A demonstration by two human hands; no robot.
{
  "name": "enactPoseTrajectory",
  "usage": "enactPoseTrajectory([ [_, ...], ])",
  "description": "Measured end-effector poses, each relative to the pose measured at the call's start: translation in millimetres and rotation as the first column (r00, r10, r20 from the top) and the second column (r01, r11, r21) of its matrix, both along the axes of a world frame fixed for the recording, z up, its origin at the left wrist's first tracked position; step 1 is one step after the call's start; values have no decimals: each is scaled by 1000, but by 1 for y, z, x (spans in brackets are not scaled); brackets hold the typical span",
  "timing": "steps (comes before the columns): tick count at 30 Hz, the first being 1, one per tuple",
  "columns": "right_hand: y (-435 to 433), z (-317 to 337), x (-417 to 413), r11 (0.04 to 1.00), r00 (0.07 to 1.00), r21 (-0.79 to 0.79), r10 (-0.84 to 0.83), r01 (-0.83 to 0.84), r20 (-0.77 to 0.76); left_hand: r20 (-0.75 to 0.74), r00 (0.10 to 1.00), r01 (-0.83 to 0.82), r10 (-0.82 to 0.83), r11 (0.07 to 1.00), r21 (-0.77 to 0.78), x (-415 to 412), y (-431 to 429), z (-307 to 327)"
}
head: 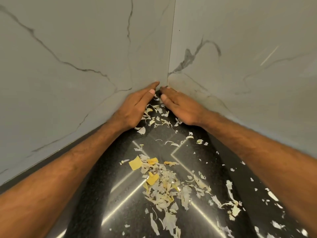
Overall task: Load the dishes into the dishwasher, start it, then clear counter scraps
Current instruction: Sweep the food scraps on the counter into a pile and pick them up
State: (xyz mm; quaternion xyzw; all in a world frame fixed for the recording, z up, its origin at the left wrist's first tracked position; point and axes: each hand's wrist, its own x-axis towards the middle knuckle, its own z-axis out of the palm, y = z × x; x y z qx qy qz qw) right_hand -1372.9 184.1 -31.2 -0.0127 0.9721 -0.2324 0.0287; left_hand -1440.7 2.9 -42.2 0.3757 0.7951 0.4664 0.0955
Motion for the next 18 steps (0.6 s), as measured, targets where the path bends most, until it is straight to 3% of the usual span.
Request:
enactPoseTrajectory([
  [3, 4, -1, 18, 968, 995, -237, 95, -88, 19, 34, 999, 17, -18, 999, 36, 0, 0, 1],
  [5, 10, 1, 30, 911, 998, -407, 65, -66, -17, 51, 999, 14, -17, 998, 54, -1, -1, 1],
  [9, 15, 7, 18, 945, 997, -320, -79, 70, -15, 88, 996, 22, -32, 994, 105, -2, -1, -1],
  [15, -6, 3, 14, 977, 990, -171, 135, -127, 32, 105, 993, 43, -57, 990, 132, -5, -2, -5],
  [18, -2, 2, 29, 903, 971, -383, 233, -194, 59, 97, 994, 47, -56, 995, 87, -5, -2, -4],
])
